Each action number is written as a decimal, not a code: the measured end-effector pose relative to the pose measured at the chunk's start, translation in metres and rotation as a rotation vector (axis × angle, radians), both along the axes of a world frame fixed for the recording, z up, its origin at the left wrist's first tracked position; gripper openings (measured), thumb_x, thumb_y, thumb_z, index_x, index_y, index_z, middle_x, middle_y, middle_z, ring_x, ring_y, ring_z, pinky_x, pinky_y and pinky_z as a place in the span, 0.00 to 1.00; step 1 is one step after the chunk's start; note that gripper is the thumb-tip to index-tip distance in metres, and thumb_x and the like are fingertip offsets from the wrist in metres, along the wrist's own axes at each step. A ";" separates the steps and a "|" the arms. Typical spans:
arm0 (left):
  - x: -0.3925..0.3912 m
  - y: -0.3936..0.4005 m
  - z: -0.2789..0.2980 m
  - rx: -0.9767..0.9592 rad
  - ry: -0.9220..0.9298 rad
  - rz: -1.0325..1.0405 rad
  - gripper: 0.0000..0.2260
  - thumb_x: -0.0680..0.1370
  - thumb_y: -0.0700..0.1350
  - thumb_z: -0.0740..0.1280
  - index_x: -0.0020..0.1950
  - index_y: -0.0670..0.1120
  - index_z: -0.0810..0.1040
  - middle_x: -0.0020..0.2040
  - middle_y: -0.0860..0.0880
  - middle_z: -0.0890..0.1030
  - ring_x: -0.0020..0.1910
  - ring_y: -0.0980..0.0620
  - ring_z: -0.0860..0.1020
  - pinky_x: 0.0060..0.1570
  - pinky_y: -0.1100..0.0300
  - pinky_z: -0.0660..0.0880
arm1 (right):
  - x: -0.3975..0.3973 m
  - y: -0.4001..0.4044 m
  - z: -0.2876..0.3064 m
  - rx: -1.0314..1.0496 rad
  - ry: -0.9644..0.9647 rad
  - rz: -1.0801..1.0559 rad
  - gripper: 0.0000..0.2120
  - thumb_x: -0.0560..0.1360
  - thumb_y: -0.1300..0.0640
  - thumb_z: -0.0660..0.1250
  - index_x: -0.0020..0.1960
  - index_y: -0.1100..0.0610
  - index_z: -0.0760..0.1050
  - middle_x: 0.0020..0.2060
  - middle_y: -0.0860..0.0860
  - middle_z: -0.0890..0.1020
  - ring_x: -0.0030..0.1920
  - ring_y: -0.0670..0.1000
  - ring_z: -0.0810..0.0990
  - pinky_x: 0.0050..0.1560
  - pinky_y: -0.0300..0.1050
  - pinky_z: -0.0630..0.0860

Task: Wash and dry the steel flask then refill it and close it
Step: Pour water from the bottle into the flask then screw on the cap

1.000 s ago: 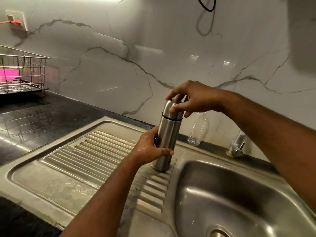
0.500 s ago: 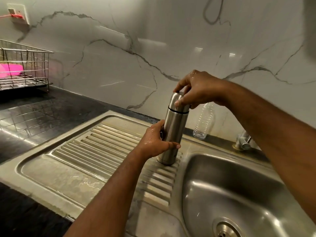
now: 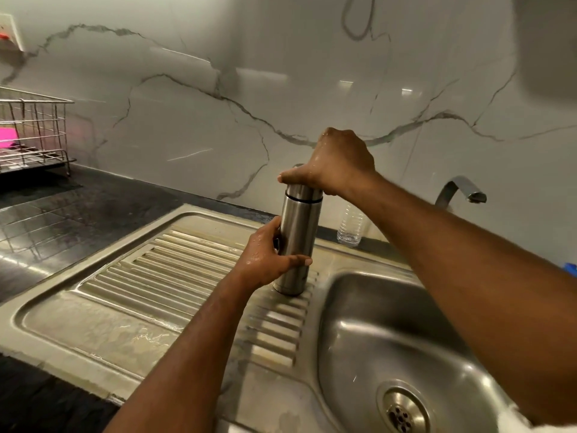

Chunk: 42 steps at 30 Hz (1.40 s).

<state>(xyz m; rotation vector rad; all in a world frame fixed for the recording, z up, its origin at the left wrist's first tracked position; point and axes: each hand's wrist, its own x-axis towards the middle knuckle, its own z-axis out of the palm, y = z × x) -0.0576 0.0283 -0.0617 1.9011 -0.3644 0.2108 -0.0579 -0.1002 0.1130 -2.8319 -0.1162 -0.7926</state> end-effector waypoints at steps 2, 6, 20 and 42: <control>0.000 -0.001 -0.001 0.000 0.000 0.016 0.33 0.68 0.48 0.84 0.68 0.58 0.72 0.58 0.53 0.80 0.60 0.52 0.79 0.55 0.58 0.77 | -0.002 0.004 -0.001 0.013 -0.025 -0.037 0.33 0.60 0.27 0.77 0.49 0.53 0.77 0.41 0.49 0.82 0.41 0.51 0.81 0.33 0.42 0.72; -0.002 -0.003 -0.001 0.005 0.007 0.036 0.35 0.68 0.48 0.84 0.70 0.58 0.72 0.60 0.54 0.80 0.61 0.51 0.78 0.61 0.52 0.79 | -0.009 0.011 -0.002 0.022 -0.064 -0.106 0.30 0.61 0.29 0.77 0.46 0.53 0.75 0.39 0.48 0.79 0.39 0.49 0.77 0.30 0.40 0.66; 0.008 0.043 -0.003 -0.097 0.258 -0.141 0.27 0.65 0.34 0.84 0.63 0.45 0.83 0.55 0.43 0.87 0.55 0.41 0.86 0.58 0.36 0.82 | -0.028 -0.061 -0.099 0.797 0.386 0.356 0.30 0.68 0.49 0.82 0.67 0.51 0.76 0.55 0.50 0.85 0.56 0.51 0.85 0.53 0.55 0.85; 0.055 0.014 0.003 0.047 -0.062 0.084 0.27 0.69 0.35 0.82 0.65 0.47 0.81 0.56 0.51 0.86 0.57 0.55 0.84 0.61 0.58 0.81 | 0.051 -0.026 -0.118 0.804 0.148 0.450 0.32 0.66 0.50 0.83 0.67 0.50 0.76 0.60 0.47 0.84 0.58 0.46 0.83 0.62 0.49 0.81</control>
